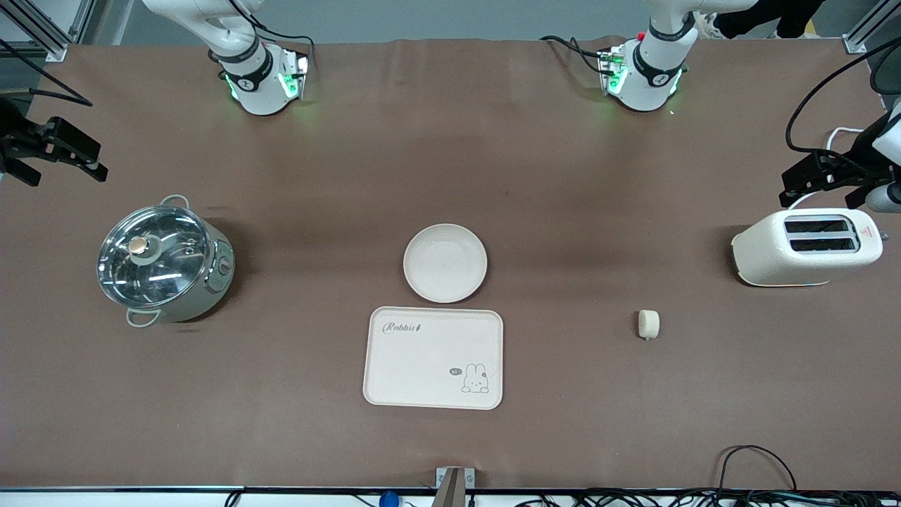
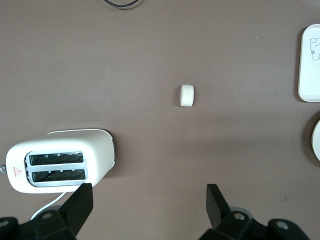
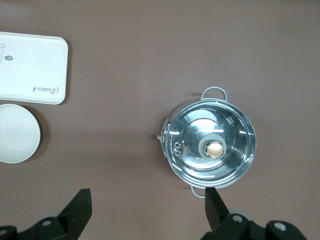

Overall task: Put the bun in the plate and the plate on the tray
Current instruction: 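Reach the left gripper down toward the cream bun beside the toaster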

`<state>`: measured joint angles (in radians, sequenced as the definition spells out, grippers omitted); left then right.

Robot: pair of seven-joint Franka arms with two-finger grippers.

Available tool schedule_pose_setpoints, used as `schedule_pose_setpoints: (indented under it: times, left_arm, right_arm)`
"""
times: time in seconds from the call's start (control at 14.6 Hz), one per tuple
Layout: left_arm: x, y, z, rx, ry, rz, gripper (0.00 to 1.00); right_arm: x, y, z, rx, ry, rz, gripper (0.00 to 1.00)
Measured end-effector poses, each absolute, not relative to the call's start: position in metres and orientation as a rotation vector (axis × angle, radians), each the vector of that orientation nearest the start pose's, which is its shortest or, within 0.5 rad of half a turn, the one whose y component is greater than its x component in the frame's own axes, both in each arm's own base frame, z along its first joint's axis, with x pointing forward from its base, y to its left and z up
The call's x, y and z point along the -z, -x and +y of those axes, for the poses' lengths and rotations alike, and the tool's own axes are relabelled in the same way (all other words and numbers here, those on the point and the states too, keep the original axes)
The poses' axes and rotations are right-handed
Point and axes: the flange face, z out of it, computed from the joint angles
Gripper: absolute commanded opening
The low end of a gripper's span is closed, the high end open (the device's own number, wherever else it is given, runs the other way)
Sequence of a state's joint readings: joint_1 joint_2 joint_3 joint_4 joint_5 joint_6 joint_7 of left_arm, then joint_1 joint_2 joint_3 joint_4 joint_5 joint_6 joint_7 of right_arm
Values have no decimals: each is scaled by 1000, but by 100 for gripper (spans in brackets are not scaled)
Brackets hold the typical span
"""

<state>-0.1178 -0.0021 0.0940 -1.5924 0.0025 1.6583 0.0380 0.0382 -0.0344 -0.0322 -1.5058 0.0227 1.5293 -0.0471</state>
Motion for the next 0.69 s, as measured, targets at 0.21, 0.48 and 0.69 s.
schedule_pose_setpoints:
  times: [0.21,0.48,0.69]
  left_arm:
    - [-627,-565,-13,120,3134,100,100]
    - [-597,-577,-33,33,3131,153,100]
    - [-503,-618,-56,-102,3116,199,100]
  right_arm:
    - [-670,-539,10,87,3116,-99,100]
    - [-670,-539,12,87,3116,-105,100]
    - [-670,-539,12,89,3115,-105,100]
